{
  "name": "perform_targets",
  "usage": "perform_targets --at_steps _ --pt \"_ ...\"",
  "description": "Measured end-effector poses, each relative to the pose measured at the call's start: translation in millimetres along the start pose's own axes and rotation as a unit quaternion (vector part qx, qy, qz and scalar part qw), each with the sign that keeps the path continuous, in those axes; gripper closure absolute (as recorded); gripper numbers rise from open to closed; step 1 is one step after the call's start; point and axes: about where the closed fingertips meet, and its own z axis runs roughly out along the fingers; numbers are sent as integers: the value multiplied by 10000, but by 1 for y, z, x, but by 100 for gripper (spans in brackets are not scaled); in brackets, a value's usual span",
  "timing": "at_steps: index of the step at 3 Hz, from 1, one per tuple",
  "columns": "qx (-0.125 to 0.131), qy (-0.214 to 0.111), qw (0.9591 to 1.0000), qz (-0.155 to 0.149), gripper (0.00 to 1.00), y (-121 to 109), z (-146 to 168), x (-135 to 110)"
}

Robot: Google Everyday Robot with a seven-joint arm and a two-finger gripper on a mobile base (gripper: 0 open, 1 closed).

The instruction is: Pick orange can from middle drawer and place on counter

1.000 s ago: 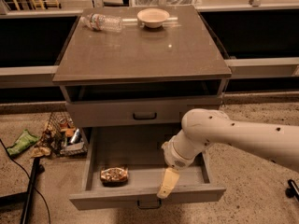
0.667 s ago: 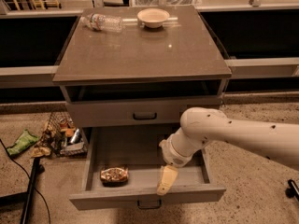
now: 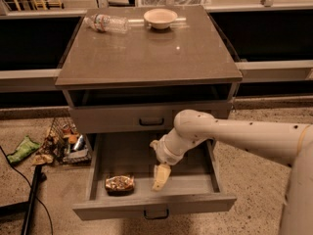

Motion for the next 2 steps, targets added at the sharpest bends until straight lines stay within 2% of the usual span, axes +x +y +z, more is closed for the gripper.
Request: perform_targets --at_steps 1,2 --pt "138 -332 9993 -120 0 -24 30 -16" --pt "257 -762 9968 -28 0 -41 61 -36"
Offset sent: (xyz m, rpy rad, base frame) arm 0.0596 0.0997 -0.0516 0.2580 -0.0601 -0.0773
